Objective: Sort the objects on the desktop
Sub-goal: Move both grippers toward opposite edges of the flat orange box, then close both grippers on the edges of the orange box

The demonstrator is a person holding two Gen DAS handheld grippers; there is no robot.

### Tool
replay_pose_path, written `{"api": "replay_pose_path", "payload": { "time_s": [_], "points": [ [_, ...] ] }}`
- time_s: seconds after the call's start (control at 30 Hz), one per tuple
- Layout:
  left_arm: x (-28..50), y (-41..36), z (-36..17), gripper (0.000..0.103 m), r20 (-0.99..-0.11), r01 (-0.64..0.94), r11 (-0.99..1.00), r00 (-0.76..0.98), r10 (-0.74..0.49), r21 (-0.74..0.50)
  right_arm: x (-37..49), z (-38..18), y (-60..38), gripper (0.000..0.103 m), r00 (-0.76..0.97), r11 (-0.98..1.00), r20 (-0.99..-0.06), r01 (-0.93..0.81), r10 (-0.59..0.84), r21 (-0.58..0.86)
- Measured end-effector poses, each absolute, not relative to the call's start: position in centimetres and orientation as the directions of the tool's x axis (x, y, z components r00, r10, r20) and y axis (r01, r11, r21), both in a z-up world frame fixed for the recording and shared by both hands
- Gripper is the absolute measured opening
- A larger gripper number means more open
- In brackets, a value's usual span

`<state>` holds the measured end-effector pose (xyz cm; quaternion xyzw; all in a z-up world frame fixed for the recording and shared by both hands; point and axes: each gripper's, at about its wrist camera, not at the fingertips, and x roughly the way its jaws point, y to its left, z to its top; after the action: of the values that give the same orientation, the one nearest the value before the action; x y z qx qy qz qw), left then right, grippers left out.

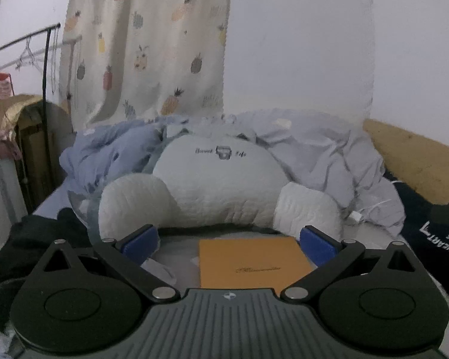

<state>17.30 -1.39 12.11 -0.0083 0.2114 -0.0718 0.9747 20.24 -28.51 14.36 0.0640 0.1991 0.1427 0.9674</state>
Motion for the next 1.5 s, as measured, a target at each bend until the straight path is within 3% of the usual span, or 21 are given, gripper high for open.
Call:
{"api": "replay_pose_path", "payload": {
  "time_s": [0.57, 0.83, 1.1, 1.27, 1.5],
  "points": [
    [35.2, -2.0, -2.7, 0.103, -0.706, 0.113, 0.990, 0.694, -0.139, -0.083, 39.9, -1.7, -27.4, 0.103, 0.719, 0.963, -0.642, -0.191, 0.268, 0.188],
    [42.3, -1.3, -7.7, 0.103, -0.757, 0.090, 0.983, 0.629, -0.180, -0.159, 46.7, -8.0, -28.0, 0.103, 0.672, 0.969, -0.702, -0.114, 0.238, 0.220],
    [46.6, -1.1, -11.2, 0.103, -0.788, 0.091, 0.976, 0.578, -0.213, -0.197, 50.8, -12.4, -28.0, 0.103, 0.614, 0.960, -0.738, -0.161, 0.279, 0.229],
    [47.9, -0.9, -13.3, 0.103, -0.801, 0.080, 0.963, 0.539, -0.259, -0.258, 51.9, -13.7, -27.6, 0.103, 0.592, 0.946, -0.740, -0.150, 0.319, 0.288],
    [48.1, -0.8, -14.5, 0.103, -0.786, 0.043, 0.947, 0.547, -0.289, -0.318, 52.6, -15.0, -26.3, 0.103, 0.577, 0.966, -0.775, -0.123, 0.258, 0.229]
  ]
}}
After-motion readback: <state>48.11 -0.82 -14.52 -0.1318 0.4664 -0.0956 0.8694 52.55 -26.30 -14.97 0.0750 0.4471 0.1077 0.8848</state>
